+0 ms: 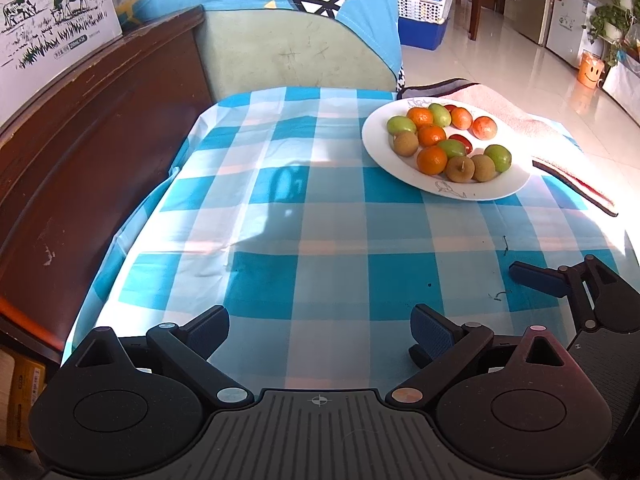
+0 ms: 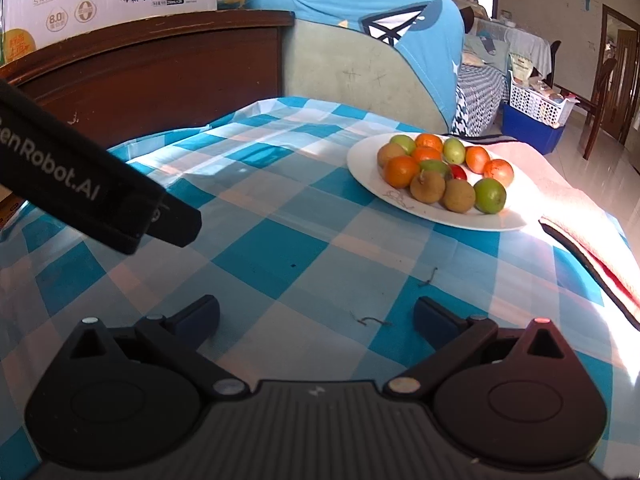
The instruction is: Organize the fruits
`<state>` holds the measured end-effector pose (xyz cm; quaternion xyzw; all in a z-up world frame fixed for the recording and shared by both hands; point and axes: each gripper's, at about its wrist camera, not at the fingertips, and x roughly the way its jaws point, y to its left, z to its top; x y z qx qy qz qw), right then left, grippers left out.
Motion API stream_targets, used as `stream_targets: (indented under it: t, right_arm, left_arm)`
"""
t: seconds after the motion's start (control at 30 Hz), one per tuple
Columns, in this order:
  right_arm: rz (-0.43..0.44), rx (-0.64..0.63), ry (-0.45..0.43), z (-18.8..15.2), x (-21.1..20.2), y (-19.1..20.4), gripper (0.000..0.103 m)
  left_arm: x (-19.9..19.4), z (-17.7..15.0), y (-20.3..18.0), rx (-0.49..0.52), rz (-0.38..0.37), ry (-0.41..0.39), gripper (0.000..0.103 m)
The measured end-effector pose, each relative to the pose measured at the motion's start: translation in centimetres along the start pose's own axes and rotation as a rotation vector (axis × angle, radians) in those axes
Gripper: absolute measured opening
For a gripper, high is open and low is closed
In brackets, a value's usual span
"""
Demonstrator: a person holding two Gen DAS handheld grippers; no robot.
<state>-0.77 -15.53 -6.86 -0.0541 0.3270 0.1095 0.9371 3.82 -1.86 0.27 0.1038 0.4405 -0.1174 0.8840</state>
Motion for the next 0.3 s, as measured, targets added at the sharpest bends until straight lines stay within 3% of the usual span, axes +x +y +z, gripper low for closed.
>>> stream_targets:
  t: [0.3]
  right_arm:
    - [0.013,-0.017,-0.004,0.72,1.10,0.15,0.102]
  left_arm:
    - [0.59,-0.01,0.62,-0.032,0.007,0.016,0.098]
